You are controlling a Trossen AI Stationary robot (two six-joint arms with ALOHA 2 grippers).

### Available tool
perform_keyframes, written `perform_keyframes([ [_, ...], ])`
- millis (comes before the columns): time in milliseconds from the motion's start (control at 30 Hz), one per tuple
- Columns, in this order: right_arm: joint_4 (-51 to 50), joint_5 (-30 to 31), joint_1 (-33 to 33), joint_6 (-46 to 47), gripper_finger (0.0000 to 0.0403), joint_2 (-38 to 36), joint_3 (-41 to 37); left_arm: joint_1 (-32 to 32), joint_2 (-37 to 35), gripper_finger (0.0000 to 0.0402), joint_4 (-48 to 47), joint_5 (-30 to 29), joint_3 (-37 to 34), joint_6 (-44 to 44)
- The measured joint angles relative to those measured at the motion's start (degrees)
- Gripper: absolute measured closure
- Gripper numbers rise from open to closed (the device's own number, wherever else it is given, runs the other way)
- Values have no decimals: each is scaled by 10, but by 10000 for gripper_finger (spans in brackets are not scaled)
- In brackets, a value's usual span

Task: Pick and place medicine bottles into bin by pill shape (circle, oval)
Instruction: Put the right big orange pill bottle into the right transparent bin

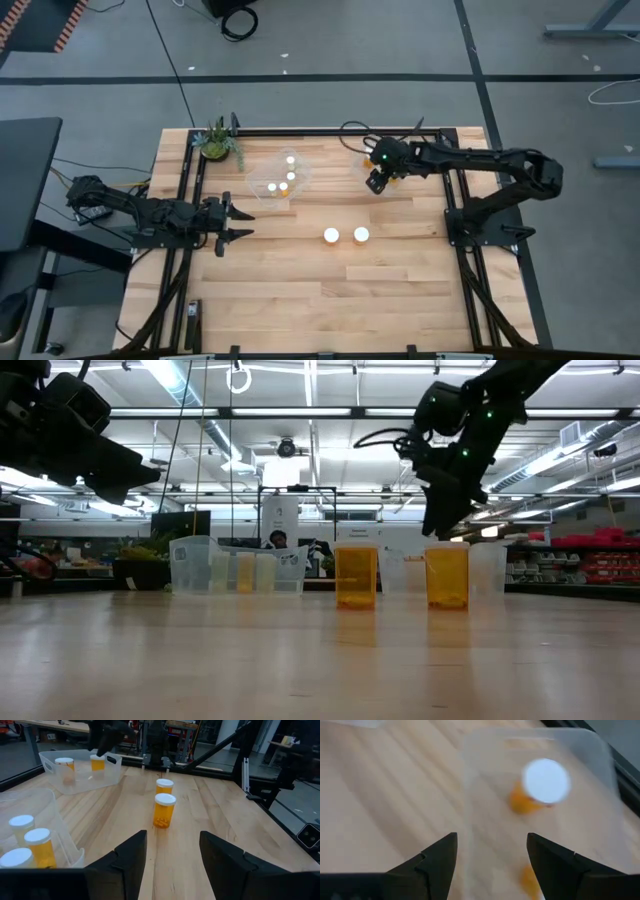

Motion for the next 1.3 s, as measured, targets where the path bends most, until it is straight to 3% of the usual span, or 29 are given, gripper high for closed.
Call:
perform_keyframes([
  [267,26,-8,92,33,156,3,0,0,0,205,2,0,0,4],
  [767,92,-3,307,74,156,78,0,0,0,203,2,0,0,4],
  [967,124,13,343,63,152,100,0,0,0,208,2,0,0,2],
  [1300,92,13,350,58,108,103,0,0,0,202,2,0,0,3],
])
